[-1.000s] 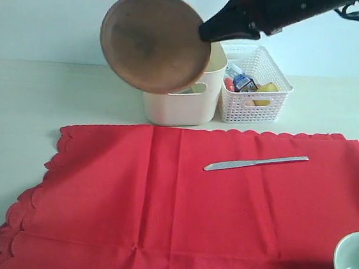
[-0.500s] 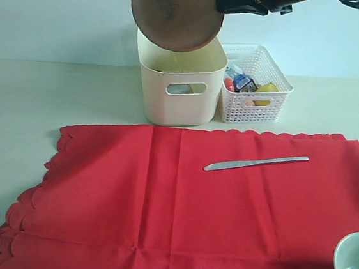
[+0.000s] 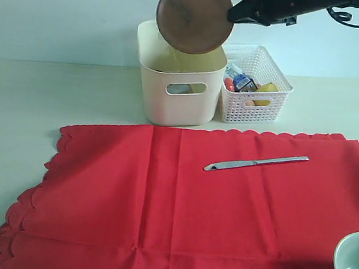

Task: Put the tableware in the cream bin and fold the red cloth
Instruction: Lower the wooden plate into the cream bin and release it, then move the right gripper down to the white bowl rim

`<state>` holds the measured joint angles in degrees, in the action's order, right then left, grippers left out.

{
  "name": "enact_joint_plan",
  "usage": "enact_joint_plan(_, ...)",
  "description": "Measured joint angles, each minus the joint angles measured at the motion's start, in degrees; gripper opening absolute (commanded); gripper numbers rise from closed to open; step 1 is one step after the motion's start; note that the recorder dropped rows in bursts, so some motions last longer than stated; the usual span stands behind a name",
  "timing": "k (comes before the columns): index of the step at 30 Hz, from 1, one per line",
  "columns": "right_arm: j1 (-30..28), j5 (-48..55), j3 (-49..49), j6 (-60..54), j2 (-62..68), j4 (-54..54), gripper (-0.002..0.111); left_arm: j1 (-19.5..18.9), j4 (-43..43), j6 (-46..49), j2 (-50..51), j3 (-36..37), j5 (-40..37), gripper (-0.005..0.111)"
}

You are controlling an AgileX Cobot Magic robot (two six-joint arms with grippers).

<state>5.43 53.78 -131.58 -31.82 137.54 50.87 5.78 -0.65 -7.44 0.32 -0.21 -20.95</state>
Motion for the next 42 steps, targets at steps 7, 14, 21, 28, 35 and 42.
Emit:
enact_joint_plan(7, 0.12, -2.80, -0.10, 0.34, 2.35, -2.50, 0.000, 0.00, 0.00, 0.00, 0.00, 0.00, 0.00, 0.000)
enact_joint_plan(14, 4.03, -5.85, -0.10, 0.34, 3.43, -5.68, 0.000, 0.00, 0.00, 0.00, 0.00, 0.00, 0.00, 0.000)
enact_joint_plan(21, 7.67, -7.45, -0.10, 0.34, 3.48, -16.88, 0.000, 0.00, 0.00, 0.00, 0.00, 0.00, 0.00, 0.000)
enact_joint_plan(28, 9.21, -7.56, -0.10, 0.50, 3.48, -17.70, 0.013, 0.00, 0.00, 0.00, 0.00, 0.00, 0.00, 0.000)
enact_joint_plan(35, 9.63, -3.80, -0.24, 3.28, 3.48, -20.68, 0.041, 0.00, 0.00, 0.00, 0.00, 0.00, 0.00, 0.000)
enact_joint_plan(42, 9.63, 0.36, -0.24, 10.57, -2.67, -23.72, 0.043, 0.00, 0.00, 0.00, 0.00, 0.00, 0.00, 0.000)
